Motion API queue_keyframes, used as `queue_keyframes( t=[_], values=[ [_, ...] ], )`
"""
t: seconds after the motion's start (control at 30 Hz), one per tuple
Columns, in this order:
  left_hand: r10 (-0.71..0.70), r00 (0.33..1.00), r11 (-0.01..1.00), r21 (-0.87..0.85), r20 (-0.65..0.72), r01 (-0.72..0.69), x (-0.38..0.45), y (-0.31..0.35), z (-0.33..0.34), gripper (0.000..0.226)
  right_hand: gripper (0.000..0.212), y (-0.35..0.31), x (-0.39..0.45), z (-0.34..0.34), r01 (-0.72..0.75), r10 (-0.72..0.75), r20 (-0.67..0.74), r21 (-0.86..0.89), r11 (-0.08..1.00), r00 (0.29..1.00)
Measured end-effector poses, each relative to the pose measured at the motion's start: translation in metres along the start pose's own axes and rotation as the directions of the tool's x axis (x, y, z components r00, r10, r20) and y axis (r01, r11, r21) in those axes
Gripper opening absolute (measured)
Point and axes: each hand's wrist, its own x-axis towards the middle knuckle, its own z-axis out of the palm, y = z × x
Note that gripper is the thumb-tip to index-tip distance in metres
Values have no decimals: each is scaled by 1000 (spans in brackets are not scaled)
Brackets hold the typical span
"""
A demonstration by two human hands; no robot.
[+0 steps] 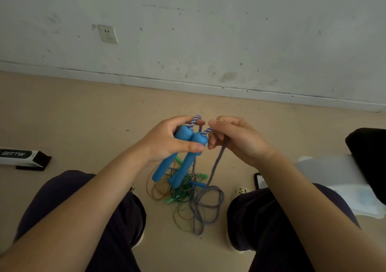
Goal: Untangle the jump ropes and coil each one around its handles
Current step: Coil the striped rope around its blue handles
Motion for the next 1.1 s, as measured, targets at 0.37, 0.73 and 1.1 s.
queue_keyframes(
  t=[0.37, 0.73, 1.1],
  values=[
    [-56, 988, 996, 80, 143, 44, -5, 1, -2, 61, 65, 6, 2, 3, -6, -17, -47, -445, 895, 999],
    [-201, 959, 976, 124, 199, 179, -3, 4, -7, 54, 38, 3, 1, 3, 58, -97, -128, -276, 959, 987],
    [-191, 954, 981, 7, 229, 195, -7, 1, -4, 16, 40, 0, 4, -11, 19, -96, -344, -219, 976, 934]
  ],
)
